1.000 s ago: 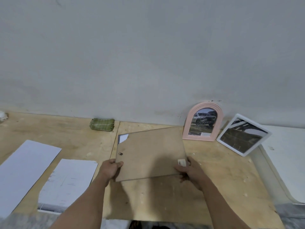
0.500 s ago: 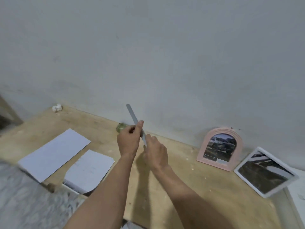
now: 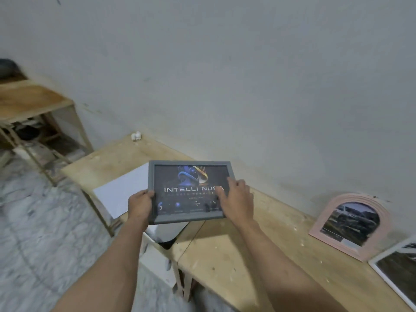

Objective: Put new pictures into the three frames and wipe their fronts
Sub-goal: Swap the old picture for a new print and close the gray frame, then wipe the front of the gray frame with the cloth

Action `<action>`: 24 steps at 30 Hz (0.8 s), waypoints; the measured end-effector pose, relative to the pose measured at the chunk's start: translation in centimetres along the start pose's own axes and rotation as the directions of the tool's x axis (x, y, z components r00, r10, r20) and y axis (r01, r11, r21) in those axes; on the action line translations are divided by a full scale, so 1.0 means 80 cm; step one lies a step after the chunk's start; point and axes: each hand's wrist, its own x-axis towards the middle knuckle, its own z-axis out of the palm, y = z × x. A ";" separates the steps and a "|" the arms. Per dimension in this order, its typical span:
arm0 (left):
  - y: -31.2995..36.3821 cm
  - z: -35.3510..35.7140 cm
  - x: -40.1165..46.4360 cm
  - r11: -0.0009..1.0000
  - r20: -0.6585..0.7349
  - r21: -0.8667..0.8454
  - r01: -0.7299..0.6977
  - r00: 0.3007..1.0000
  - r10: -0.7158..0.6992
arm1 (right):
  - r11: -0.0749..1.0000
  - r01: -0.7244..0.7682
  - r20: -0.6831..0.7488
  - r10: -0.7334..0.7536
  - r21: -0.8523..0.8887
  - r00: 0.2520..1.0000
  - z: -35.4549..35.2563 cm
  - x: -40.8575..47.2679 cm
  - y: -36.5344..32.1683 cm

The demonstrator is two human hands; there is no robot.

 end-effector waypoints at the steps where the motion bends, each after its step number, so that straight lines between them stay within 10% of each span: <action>1: 0.001 -0.018 0.007 1.000 0.004 -0.021 0.019 1.000 -0.019 | 0.986 -0.168 0.016 0.168 0.020 0.986 0.001 0.006 0.004; 5: -0.003 -0.060 0.025 0.991 0.056 -0.093 0.091 0.995 -0.087 | 0.823 -0.527 0.174 0.498 0.214 0.849 0.004 0.011 -0.009; 16: -0.026 -0.090 0.084 0.956 -0.046 0.291 0.026 0.999 -0.013 | 0.800 -0.566 0.055 0.567 0.201 0.822 0.086 -0.009 -0.067; 24: -0.031 -0.066 0.110 0.983 0.183 0.085 0.161 0.968 -0.174 | 0.713 -0.661 0.136 0.649 0.233 0.748 0.122 0.011 -0.032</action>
